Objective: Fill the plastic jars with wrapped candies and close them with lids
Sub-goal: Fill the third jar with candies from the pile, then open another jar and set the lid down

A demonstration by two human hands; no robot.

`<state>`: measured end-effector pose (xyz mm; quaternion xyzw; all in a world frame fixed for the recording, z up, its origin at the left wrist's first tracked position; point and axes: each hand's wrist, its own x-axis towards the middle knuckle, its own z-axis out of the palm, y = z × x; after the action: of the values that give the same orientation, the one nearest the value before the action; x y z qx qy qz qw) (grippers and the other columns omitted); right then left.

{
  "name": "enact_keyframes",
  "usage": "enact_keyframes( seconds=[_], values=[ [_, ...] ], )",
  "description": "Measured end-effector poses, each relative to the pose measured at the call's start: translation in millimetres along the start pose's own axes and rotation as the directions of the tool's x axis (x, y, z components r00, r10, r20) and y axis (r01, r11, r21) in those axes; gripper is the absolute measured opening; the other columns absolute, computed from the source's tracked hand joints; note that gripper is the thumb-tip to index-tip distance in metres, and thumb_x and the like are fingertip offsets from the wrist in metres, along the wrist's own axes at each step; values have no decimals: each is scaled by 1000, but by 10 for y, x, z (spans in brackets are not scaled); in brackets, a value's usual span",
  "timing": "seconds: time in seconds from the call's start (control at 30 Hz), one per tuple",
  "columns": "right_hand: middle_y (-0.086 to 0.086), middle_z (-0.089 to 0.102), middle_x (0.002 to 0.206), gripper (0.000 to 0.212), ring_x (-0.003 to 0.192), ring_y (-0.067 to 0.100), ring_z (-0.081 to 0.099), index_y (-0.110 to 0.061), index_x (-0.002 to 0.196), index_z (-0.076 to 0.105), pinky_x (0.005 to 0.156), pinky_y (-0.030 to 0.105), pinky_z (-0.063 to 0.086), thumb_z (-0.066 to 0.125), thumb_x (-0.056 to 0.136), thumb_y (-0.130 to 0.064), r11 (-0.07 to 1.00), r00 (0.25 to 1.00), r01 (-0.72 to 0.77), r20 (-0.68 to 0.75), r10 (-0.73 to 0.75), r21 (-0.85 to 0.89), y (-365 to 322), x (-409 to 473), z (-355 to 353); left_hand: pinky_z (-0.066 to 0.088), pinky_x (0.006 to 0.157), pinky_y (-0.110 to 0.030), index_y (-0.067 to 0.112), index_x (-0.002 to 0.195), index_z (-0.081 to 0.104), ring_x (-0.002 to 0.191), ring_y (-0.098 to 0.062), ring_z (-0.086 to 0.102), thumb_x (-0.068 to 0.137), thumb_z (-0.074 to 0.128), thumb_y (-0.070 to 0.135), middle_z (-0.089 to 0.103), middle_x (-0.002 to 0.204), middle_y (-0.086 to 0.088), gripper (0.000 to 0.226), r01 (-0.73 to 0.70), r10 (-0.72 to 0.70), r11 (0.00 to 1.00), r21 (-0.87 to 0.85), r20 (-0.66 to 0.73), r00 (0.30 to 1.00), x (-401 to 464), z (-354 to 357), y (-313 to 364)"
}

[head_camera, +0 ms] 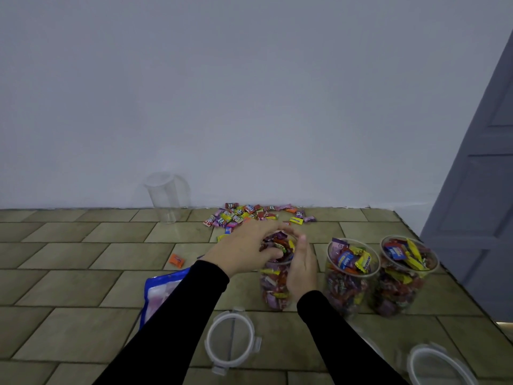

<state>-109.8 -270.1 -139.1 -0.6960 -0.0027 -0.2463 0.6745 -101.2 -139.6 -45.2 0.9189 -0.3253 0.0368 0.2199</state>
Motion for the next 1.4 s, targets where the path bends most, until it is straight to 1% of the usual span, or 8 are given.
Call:
enact_keyframes(
  seconds=[0.13,0.23,0.4,0.63,0.87,1.03,1.2,1.4],
  values=[
    [-10,65,105,54,101,-9,57,-21,113,60,85,7,40,17,95,-48,1000,1000,-16,19,16,9,-28,13,-13,45,93,-33,30,112,71,112,-1,54,86,67,30,61,124,24,26,-36,36,996,82,-4,999,60,98,-29],
    [-11,65,103,55,98,-13,56,-15,114,60,82,4,39,18,95,-44,1000,1000,-8,28,8,10,-51,16,-33,36,88,-14,23,102,76,96,-5,50,85,69,32,56,113,35,20,-89,94,993,73,-66,993,42,135,-64],
    [-6,66,108,60,105,-4,58,-15,116,61,90,9,40,17,95,-51,1000,1000,10,29,-11,5,-33,-2,-58,29,87,-5,29,111,72,97,2,44,89,66,32,60,118,27,23,-65,63,998,-19,-117,991,-35,54,-69],
    [-10,65,109,47,104,-5,56,-23,116,60,85,3,38,19,103,-40,998,998,-34,43,37,-60,-84,-23,-133,38,93,-30,32,99,76,102,-13,55,83,71,35,71,104,20,16,2,-5,1000,-24,-118,993,-39,170,-161],
    [-9,65,109,43,102,-4,56,-19,117,61,91,18,41,24,103,-37,992,996,-62,51,68,-112,-155,-14,-194,37,78,-9,23,96,77,89,0,56,89,66,28,68,95,17,14,8,-76,971,-238,-276,958,-78,145,-47],
    [-9,62,115,44,112,8,55,-23,121,58,98,29,42,25,101,-45,988,993,-107,39,112,-112,-202,-43,-197,37,71,-17,25,102,69,84,-9,53,93,59,28,60,97,8,13,196,-302,935,-296,-376,876,-89,228,-169],
    [-16,54,114,26,107,-8,46,-34,118,51,93,24,38,35,100,-42,943,989,147,21,-147,-299,-448,-80,-150,32,73,-22,16,107,66,91,-13,50,99,49,29,54,96,4,23,320,-401,905,-279,-312,861,-173,392,-293],
    [-3,64,108,36,106,12,49,-14,111,62,93,25,36,42,87,-32,782,880,475,187,-438,-403,-855,62,246,48,81,-35,17,100,66,92,-18,59,94,54,28,64,97,0,17,394,-491,855,-337,-285,823,-254,433,-643]
  ],
)
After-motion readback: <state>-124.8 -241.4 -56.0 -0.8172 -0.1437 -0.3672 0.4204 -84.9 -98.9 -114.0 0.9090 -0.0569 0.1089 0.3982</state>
